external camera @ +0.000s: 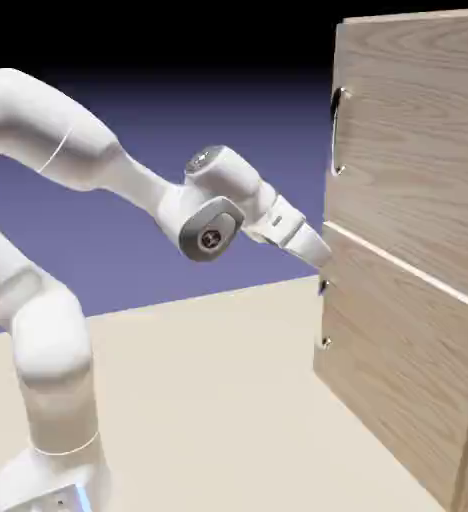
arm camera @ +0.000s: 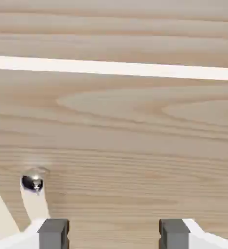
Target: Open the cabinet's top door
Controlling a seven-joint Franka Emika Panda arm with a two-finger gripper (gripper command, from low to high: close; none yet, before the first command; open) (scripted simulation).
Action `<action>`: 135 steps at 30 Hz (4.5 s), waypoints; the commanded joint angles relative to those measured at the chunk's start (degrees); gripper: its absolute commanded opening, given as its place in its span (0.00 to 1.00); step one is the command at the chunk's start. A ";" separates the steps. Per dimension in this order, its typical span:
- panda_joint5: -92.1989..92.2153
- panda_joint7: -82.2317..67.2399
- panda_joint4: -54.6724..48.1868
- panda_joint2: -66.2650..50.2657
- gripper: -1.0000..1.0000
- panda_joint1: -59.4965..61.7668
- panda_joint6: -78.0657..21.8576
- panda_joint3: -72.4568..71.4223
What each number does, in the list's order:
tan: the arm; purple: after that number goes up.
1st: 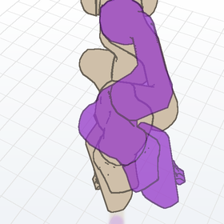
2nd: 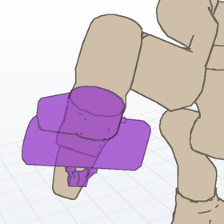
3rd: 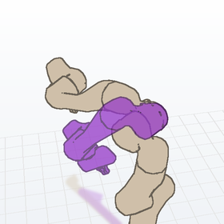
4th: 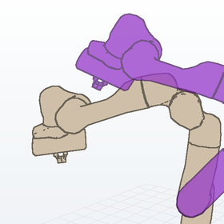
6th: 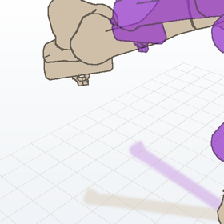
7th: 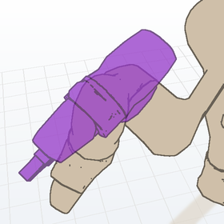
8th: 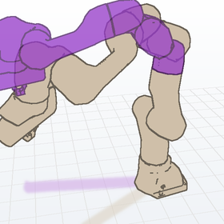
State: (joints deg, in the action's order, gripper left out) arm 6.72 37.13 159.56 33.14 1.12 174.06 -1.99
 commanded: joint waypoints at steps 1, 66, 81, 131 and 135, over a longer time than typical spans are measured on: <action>2.50 -1.98 -0.53 0.18 0.50 0.67 0.02 -0.74; 154.57 -122.70 -37.10 7.74 0.50 47.47 0.26 -49.91; 142.75 -118.27 -28.52 7.25 0.00 31.09 -5.50 -36.37; 35.69 -76.47 -18.56 36.48 0.00 -5.64 -80.89 53.23; 31.72 -75.91 -26.87 34.80 0.00 -12.33 -89.09 59.83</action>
State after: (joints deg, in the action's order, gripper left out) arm 38.45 -38.78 132.69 67.94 -11.21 84.91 57.84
